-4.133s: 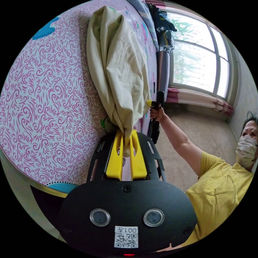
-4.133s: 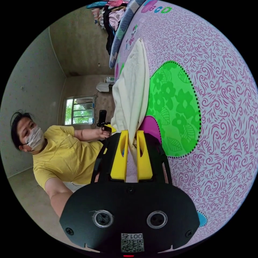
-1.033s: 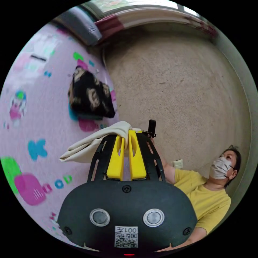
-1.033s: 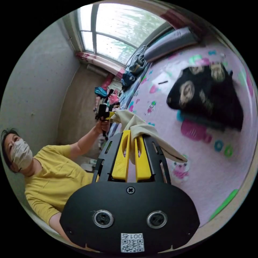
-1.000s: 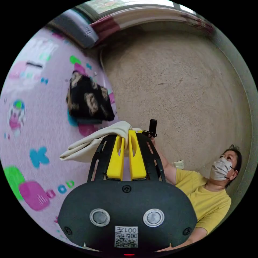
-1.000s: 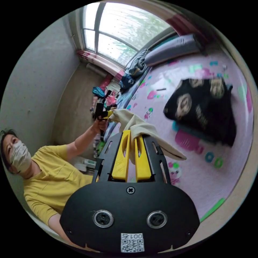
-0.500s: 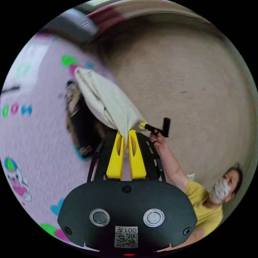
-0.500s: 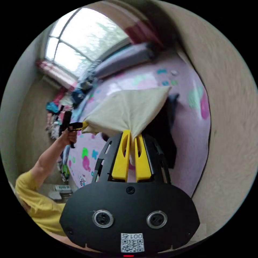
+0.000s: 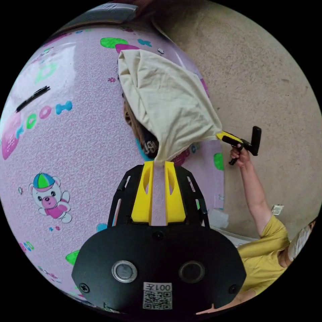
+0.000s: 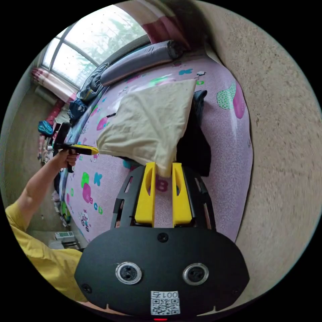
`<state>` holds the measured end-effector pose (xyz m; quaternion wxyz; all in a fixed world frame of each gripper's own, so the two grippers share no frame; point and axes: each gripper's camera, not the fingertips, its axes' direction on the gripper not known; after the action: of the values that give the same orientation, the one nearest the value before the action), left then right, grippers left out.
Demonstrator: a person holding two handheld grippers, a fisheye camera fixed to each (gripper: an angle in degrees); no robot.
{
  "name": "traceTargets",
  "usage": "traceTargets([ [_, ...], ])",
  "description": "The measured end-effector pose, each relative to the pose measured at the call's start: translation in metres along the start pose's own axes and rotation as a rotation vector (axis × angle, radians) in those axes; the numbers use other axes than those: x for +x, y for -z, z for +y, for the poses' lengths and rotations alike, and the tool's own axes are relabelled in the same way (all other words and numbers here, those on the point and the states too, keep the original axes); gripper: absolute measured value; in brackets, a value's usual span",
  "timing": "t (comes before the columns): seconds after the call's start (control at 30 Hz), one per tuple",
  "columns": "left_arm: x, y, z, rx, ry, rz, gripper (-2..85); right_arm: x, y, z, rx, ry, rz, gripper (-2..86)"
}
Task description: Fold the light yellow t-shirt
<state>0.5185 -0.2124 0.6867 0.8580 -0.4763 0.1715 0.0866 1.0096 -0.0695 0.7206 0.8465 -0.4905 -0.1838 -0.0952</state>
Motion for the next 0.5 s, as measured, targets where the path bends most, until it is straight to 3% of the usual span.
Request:
traceTargets([
  [0.2,0.008,-0.03,0.116,0.04,0.048,-0.077,-1.0,-0.07,0.014,0.1,0.123,0.091,-0.02,0.7],
  [0.5,0.056,-0.102,0.349,-0.033,0.107,-0.166,-1.2,-0.186,-0.03,0.252,-0.197,0.269,0.238,0.0],
])
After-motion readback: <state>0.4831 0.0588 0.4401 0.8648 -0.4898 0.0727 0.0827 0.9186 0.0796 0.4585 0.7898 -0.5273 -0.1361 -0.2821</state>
